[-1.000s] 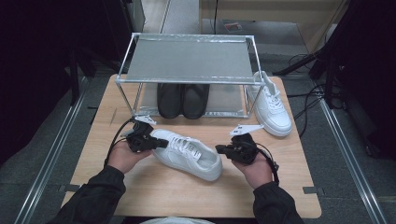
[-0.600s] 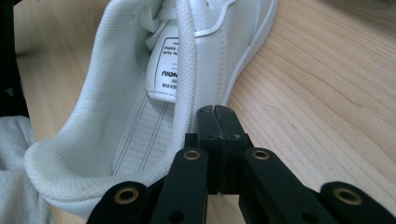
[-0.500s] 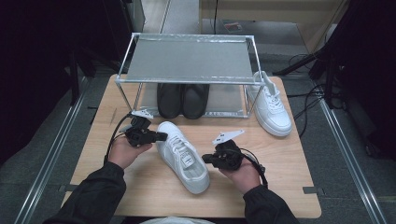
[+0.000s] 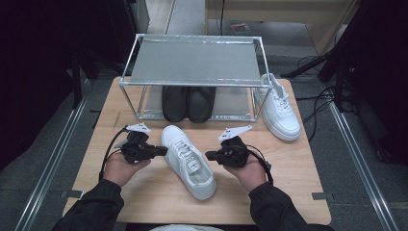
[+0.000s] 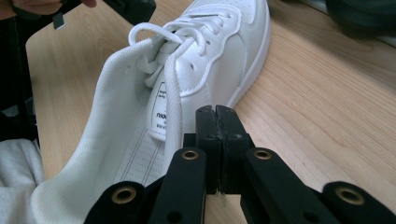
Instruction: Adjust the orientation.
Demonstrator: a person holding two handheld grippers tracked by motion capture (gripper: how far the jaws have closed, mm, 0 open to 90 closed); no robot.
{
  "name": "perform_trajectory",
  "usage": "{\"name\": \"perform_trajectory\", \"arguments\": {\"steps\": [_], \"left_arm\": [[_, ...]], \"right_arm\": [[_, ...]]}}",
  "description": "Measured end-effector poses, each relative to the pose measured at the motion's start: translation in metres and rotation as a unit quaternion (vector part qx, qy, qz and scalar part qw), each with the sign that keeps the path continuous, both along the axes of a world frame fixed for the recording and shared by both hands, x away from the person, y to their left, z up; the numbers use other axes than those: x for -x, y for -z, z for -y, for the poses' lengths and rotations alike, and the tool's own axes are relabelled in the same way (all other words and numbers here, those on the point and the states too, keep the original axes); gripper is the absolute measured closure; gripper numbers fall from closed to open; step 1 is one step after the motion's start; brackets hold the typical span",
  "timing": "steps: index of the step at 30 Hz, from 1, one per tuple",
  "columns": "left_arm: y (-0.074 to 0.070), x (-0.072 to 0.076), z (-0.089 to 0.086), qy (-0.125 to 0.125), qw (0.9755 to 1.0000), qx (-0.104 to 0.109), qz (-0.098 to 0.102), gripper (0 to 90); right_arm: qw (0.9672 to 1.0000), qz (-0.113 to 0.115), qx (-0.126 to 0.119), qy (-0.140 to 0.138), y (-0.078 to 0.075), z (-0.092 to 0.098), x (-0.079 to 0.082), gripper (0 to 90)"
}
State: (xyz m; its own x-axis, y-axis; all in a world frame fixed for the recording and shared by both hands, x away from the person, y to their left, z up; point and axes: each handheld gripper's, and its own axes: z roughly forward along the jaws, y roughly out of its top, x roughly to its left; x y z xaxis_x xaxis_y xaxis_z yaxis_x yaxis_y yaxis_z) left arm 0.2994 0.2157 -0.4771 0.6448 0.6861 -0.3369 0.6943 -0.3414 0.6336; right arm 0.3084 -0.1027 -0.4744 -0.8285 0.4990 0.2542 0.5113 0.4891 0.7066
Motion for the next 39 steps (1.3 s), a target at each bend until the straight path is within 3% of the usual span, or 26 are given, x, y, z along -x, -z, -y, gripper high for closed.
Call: {"name": "perform_trajectory", "arguments": {"steps": [3, 8, 12, 15, 25, 31, 39], "left_arm": [[0.006, 0.005, 0.001, 0.007, 0.9999, -0.009, -0.008, 86.4], [0.014, 0.008, 0.007, 0.013, 0.9997, -0.004, -0.019, 87.3], [0.02, 0.011, 0.016, 0.025, 0.9991, -0.025, -0.022, 86.7], [0.022, 0.012, 0.023, 0.026, 0.9988, -0.04, -0.009, 86.0], [0.024, 0.007, 0.022, 0.035, 0.9987, -0.034, -0.014, 88.8], [0.024, 0.001, 0.02, 0.022, 0.9993, -0.028, -0.013, 89.6], [0.026, -0.007, 0.02, 0.015, 0.9995, -0.024, -0.01, 89.6]], "right_arm": [[0.9999, -0.002, 0.004, -0.009, 0.001, -0.005, -0.004, 90.0], [0.9998, -0.004, 0.013, -0.017, 0.002, -0.013, -0.007, 90.0], [0.9996, -0.011, 0.012, -0.022, 0.002, -0.015, -0.01, 90.0], [0.9995, -0.015, 0.009, -0.025, 0.003, -0.016, -0.011, 90.0], [0.9994, -0.027, 0.003, -0.022, 0.005, -0.019, -0.008, 90.0], [0.999, -0.035, -0.001, -0.029, 0.006, -0.022, -0.004, 90.0], [0.9995, -0.022, 0.001, -0.021, 0.008, -0.029, 0.006, 90.0]]}}
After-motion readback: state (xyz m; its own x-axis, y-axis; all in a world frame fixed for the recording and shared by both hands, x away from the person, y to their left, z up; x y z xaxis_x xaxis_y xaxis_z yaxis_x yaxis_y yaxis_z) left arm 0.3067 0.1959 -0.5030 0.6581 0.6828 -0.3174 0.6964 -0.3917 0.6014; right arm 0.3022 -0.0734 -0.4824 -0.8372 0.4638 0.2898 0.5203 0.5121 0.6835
